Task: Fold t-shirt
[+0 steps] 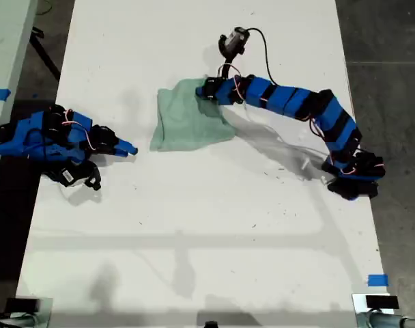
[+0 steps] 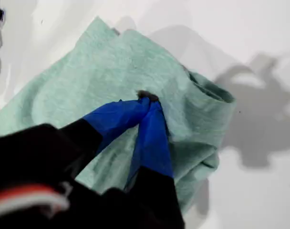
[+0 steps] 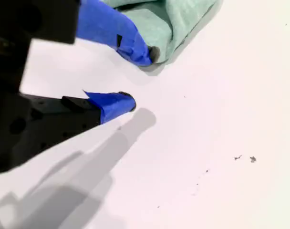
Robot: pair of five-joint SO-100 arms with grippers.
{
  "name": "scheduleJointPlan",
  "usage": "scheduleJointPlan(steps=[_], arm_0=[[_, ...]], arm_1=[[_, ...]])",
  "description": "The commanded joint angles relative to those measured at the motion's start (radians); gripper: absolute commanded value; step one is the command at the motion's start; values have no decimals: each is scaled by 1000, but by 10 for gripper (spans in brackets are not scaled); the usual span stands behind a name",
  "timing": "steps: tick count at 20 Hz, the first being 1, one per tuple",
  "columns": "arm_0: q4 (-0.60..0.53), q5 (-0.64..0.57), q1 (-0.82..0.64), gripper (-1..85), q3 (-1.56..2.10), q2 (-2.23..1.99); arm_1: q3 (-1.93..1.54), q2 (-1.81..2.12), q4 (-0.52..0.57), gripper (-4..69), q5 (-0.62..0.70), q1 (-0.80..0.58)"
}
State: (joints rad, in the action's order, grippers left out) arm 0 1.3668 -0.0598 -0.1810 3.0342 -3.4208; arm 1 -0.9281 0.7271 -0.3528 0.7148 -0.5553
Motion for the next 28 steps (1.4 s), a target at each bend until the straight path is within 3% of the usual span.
scheduleJointPlan(steps=[1,5,10,13,22,24,26,28], arm_0=[[5,-8,-5,152,-3,-3],[5,-8,6,152,-3,-3],[5,-8,6,152,-5,-3],[5,-8,12,152,-5,-3],[5,-8,17,152,-5,-3],[5,-8,17,152,-5,-3],[5,-8,17,152,-5,-3],[5,-8,17,152,-6,-3]], arm_1=[[11,12,112,-10,-75,-55],[-37,153,28,-10,-8,-66],[-281,718,-333,-10,101,17],[-584,1150,-491,-10,86,106],[-1867,2267,-571,-10,-440,402],[-2045,2511,-657,-10,-551,428],[-2148,2691,-839,-11,-696,440],[-2143,2652,-847,-11,-721,431]])
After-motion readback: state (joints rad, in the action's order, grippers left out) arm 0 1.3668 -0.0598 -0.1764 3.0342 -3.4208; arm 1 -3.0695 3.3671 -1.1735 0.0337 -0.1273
